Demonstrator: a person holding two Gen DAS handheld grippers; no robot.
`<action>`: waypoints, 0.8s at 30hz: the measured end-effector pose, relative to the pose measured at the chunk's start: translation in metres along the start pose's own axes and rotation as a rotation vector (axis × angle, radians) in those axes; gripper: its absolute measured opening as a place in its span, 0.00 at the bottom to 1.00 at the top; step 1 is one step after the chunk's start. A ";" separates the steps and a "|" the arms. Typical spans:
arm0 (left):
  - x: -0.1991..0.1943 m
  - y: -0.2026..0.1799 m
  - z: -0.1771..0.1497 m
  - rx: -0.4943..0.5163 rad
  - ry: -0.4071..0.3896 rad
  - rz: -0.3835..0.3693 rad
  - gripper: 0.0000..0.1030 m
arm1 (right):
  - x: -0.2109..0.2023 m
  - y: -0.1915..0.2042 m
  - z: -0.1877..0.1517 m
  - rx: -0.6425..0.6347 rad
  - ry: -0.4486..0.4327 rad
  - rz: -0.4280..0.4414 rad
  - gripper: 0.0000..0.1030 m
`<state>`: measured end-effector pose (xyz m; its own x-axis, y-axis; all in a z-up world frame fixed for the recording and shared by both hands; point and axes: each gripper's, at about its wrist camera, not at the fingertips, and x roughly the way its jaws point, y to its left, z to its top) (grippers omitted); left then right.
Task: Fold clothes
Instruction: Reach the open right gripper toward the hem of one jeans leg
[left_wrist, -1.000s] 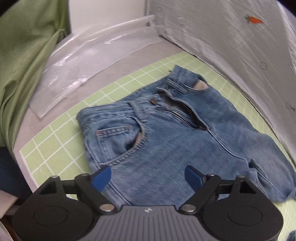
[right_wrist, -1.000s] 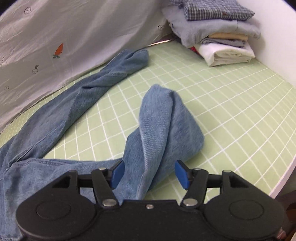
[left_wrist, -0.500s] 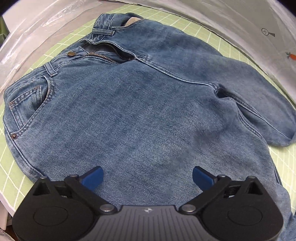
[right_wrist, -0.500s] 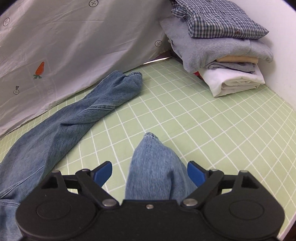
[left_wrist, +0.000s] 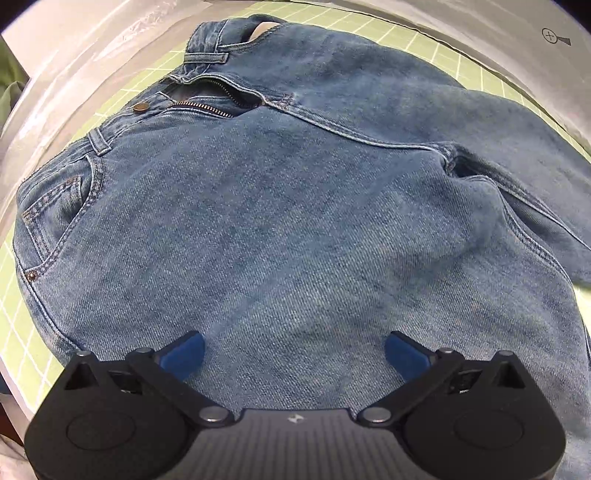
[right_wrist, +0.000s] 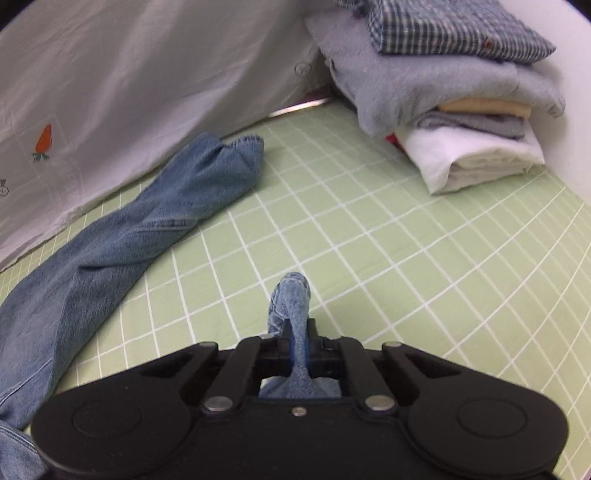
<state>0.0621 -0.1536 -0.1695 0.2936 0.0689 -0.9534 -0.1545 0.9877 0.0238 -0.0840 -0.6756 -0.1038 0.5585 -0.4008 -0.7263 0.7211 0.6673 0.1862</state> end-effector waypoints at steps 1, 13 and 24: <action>0.000 0.000 0.000 0.000 0.003 0.000 1.00 | -0.008 -0.005 0.004 0.014 -0.035 0.011 0.04; -0.003 0.000 -0.013 -0.029 -0.049 0.008 1.00 | -0.077 -0.088 -0.003 0.234 -0.193 -0.098 0.06; -0.003 -0.001 -0.010 -0.045 -0.035 0.016 1.00 | -0.020 -0.115 -0.049 0.203 0.034 -0.208 0.77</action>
<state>0.0517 -0.1568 -0.1695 0.3234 0.0902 -0.9420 -0.2011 0.9793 0.0247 -0.1979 -0.7142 -0.1431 0.3783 -0.4920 -0.7841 0.8879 0.4323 0.1571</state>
